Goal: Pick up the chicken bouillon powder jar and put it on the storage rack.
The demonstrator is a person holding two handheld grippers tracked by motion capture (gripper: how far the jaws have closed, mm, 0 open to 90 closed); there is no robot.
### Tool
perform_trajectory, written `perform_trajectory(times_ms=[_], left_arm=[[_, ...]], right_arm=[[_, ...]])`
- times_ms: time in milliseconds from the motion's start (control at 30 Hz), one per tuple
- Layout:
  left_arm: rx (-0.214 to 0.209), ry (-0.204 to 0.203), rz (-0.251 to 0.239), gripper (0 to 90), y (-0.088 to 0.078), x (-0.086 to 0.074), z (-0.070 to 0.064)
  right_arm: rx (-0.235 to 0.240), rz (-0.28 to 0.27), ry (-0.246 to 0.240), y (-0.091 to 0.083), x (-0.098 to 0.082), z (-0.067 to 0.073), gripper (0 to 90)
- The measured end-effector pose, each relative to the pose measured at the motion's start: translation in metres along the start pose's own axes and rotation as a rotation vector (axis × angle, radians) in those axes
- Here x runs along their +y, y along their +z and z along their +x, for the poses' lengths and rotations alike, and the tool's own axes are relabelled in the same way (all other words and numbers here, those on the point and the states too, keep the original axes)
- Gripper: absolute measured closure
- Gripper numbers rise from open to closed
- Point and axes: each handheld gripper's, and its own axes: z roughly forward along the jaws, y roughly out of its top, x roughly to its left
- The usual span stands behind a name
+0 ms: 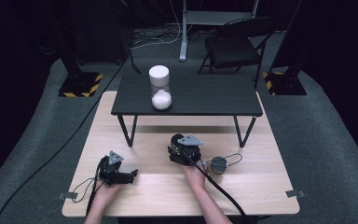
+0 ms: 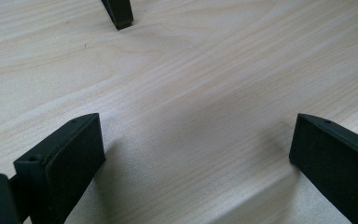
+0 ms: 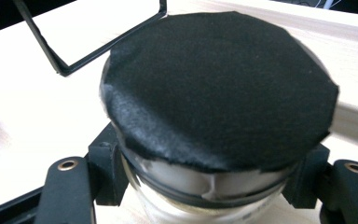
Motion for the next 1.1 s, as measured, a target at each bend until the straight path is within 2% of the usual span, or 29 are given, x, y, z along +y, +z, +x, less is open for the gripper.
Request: perform_trajectory(times_ms=[433,733,1100], left_arm=[[-0.001,0.001,0.000,2.8,0.000,0.000,0.000],[-0.001,0.002,0.000,2.8,0.000,0.000,0.000],[-0.001,0.003,0.000,2.8,0.000,0.000,0.000]], right_arm=[[0.039,0.006,0.012,-0.019,-0.002,0.002,30.9],[0.076,0.004,0.017,-0.041,0.006,0.001,30.9],[0.115,0.006,-0.007,-0.065,0.021,0.004,30.9]])
